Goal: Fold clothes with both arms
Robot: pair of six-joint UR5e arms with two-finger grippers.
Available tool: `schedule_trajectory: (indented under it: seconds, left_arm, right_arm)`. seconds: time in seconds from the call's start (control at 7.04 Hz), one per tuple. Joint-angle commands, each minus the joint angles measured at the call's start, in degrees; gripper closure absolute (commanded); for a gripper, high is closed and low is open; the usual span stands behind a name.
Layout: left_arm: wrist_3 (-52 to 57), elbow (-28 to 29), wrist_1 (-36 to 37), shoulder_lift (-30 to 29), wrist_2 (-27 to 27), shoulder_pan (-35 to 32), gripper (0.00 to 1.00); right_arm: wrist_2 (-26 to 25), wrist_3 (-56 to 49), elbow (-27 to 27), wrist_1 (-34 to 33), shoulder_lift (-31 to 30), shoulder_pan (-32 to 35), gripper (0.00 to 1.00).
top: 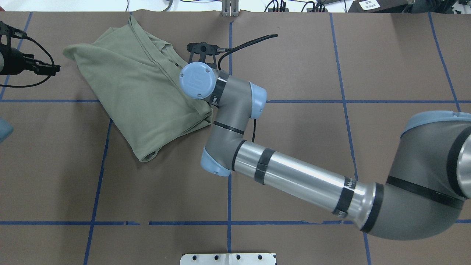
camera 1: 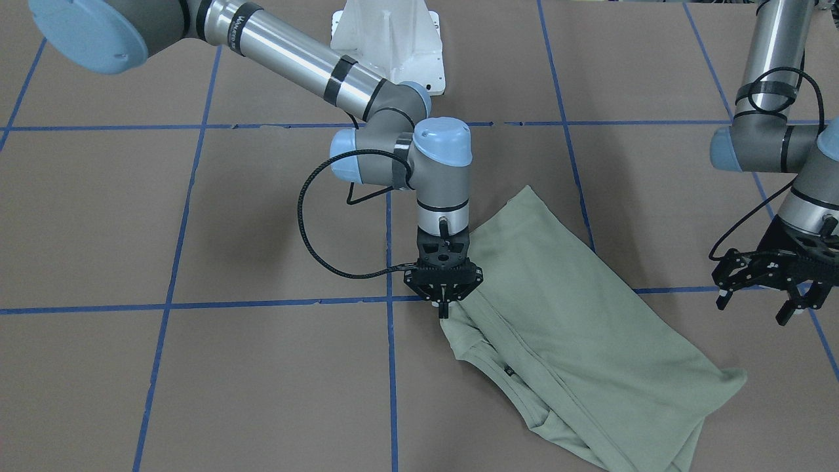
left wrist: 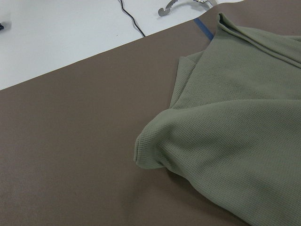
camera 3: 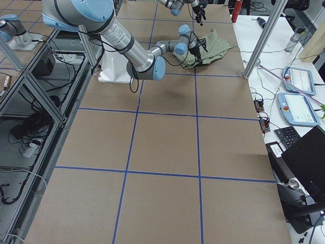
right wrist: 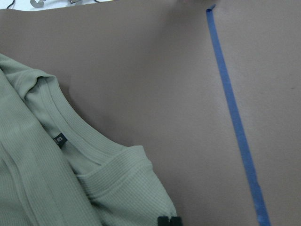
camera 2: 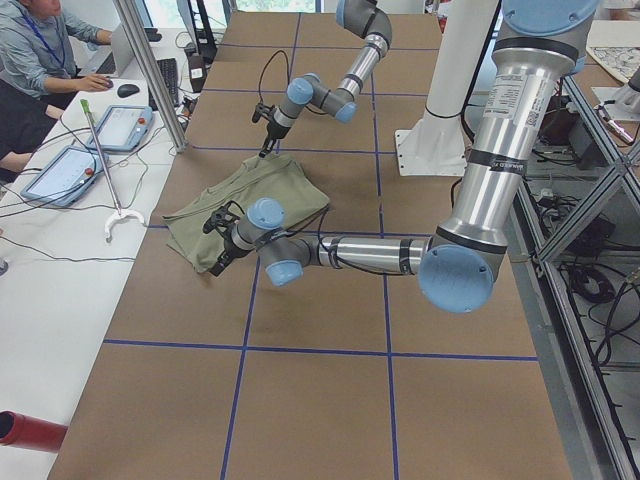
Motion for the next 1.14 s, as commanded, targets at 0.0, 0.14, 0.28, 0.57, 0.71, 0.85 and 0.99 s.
schedule_trajectory:
  seconds: [0.0,0.14,0.28,0.57,0.71,0.85,0.99]
  left_arm:
    - [0.1,0.0,-0.2,0.0,-0.1,0.0,0.00]
    - [0.1,0.0,-0.2,0.0,-0.1,0.0,0.00]
    - [0.1,0.1,-0.2,0.0,-0.1,0.1,0.00]
    - [0.1,0.1,-0.2,0.0,-0.1,0.1,0.00]
    - [0.1,0.1,-0.2,0.0,-0.1,0.1,0.00]
    - [0.0,0.1,-0.2,0.0,-0.1,0.1,0.00]
    - [0.0,0.1,-0.2,0.0,-0.1,0.1,0.00]
  right_arm:
    - [0.4,0.1,17.3,-4.9,-12.0,-0.5,1.00]
    - [-1.2,1.0,24.9,-9.0,-15.8,-3.1,1.00]
    - [-5.0,1.7,33.8,-12.8,-20.7,-7.0,1.00]
    - [-11.6,5.7,50.4,-19.8,-31.8,-14.1,1.00]
    - [-13.2,6.7,54.5,-20.4,-36.2,-16.2,1.00]
    - [-15.4,7.2,56.2,-20.4,-38.9,-18.1,1.00]
    - [-17.7,9.8,56.3,-20.4,-39.7,-20.6,1.00]
